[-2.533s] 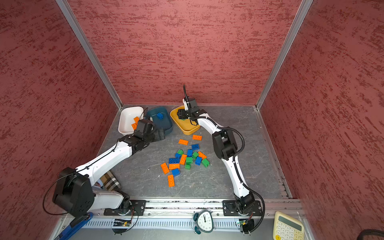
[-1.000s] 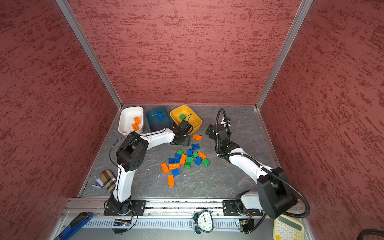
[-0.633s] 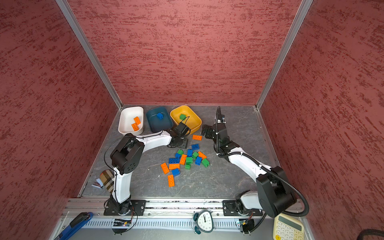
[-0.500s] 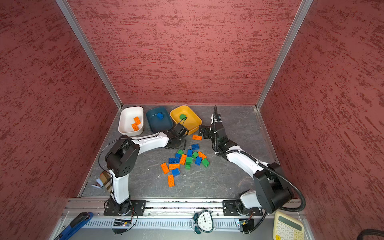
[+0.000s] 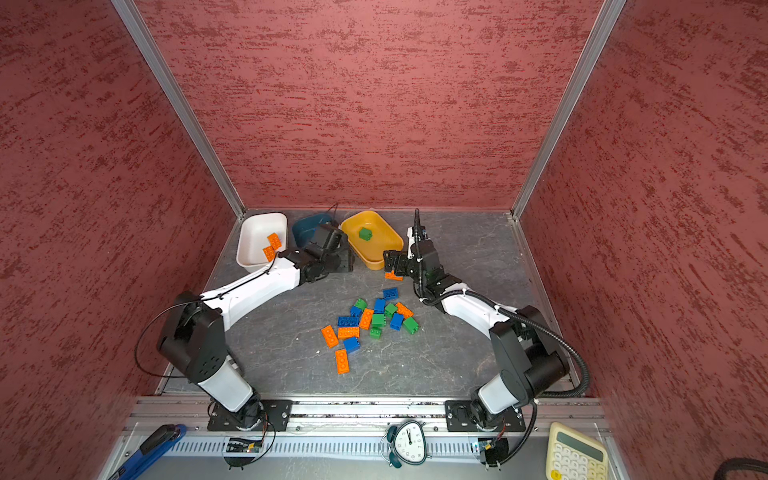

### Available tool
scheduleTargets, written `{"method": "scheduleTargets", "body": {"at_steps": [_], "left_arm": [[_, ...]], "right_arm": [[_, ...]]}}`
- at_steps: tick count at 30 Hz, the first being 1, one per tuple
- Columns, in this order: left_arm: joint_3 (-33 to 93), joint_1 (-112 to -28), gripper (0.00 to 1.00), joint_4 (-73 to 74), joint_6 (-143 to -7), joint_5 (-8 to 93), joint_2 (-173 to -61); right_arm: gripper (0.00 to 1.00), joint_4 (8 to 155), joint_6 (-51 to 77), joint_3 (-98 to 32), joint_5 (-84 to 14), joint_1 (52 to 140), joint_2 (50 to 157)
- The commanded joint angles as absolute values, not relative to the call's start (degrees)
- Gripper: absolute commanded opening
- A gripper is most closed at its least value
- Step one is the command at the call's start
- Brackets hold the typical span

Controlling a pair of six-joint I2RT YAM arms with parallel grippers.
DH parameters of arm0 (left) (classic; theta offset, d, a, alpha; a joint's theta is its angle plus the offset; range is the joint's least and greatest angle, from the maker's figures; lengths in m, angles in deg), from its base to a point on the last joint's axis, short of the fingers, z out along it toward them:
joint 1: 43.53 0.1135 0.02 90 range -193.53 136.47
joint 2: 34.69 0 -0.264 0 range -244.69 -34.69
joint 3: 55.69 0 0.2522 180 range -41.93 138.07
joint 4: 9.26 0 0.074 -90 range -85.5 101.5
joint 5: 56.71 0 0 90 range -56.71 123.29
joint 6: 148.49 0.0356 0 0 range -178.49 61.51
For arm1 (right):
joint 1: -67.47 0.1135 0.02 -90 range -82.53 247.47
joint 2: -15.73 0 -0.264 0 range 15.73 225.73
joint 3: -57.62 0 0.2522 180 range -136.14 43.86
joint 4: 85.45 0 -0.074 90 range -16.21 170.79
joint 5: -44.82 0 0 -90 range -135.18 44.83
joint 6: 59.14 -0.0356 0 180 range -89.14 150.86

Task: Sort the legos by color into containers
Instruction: 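Carry orange brick into white bin and open left gripper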

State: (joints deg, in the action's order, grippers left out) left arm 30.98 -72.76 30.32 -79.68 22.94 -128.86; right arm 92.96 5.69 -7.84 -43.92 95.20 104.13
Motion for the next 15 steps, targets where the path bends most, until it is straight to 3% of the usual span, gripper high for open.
{"method": "scheduleTargets", "body": {"at_steps": [1,15], "left_arm": [[31.01,-68.58,0.42,28.45,-79.62,19.72,-126.44],[33.43,-51.31,0.40,28.65,-79.59,11.93,-127.92]], "right_arm": [[0.99,95.51,4.13,-9.94,-44.53,95.51,104.59],[0.99,95.30,2.20,-9.58,-49.65,95.50,104.73]]}}
